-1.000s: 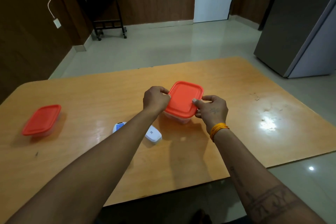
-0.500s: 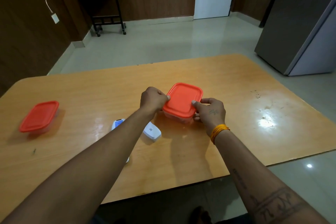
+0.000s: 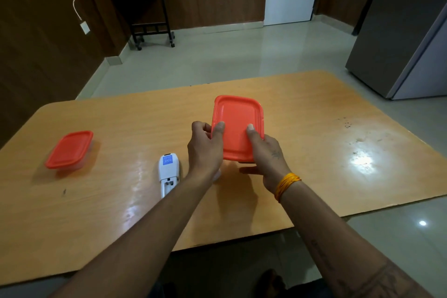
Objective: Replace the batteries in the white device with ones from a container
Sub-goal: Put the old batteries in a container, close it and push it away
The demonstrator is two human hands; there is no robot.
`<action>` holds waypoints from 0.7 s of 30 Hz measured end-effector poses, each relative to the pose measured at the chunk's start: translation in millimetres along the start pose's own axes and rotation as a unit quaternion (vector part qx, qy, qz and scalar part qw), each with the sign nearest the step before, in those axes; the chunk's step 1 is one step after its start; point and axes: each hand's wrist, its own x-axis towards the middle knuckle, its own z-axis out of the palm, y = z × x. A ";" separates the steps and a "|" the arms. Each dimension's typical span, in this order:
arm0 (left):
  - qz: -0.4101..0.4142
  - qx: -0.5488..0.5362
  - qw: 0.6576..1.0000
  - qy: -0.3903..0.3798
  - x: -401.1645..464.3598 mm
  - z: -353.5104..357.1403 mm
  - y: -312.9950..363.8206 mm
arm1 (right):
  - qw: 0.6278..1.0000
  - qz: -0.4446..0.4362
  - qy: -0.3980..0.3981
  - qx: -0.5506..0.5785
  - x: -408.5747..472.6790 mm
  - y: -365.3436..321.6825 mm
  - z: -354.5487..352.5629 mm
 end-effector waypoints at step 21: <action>-0.055 -0.025 0.987 -0.147 -20.7 -12.2 -9.7 | 0.997 -0.011 0.074 0.006 13.2 -3.9 -15.5</action>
